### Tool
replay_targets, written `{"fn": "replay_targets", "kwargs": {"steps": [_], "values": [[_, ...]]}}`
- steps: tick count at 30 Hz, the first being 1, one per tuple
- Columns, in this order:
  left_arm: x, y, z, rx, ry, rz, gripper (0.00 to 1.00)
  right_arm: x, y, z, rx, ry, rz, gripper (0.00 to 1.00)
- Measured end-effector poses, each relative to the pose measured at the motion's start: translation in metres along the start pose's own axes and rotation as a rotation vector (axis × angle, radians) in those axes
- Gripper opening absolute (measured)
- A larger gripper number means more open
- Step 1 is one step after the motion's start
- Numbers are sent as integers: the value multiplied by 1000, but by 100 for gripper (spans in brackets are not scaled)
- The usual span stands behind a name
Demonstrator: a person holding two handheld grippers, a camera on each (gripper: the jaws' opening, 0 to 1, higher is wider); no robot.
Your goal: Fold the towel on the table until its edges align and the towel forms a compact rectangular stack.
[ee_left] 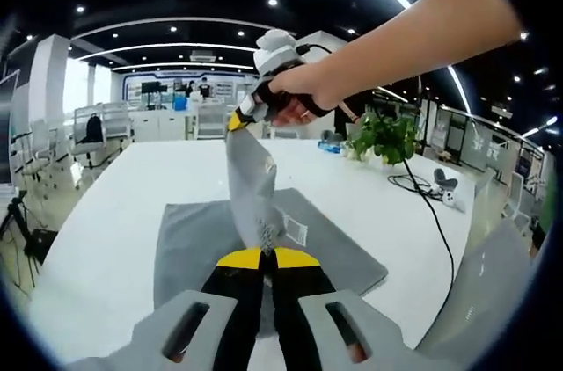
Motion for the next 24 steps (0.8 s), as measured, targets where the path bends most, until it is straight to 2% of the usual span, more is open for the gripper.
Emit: {"fn": "replay_targets", "kwargs": {"steps": [11,24], "values": [[2,27,-26,37,-49,-33,2,-32,4,-19,-9,-35,-12,1],[-1,50,-38,85,-58,-69,2,-68,5,-31,4,-53,-53,1]]}}
Point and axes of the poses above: the point that each gripper's makers call its tool centre point, and the gripper's own axes: x roughly backward along the fingers, z roughly to its right, y roughly out of its underside, the point moved 5 cm from there along x, roughly backward along the fingers, and after that the axes turned 4 degrees about -z, right-handed, at the moved point
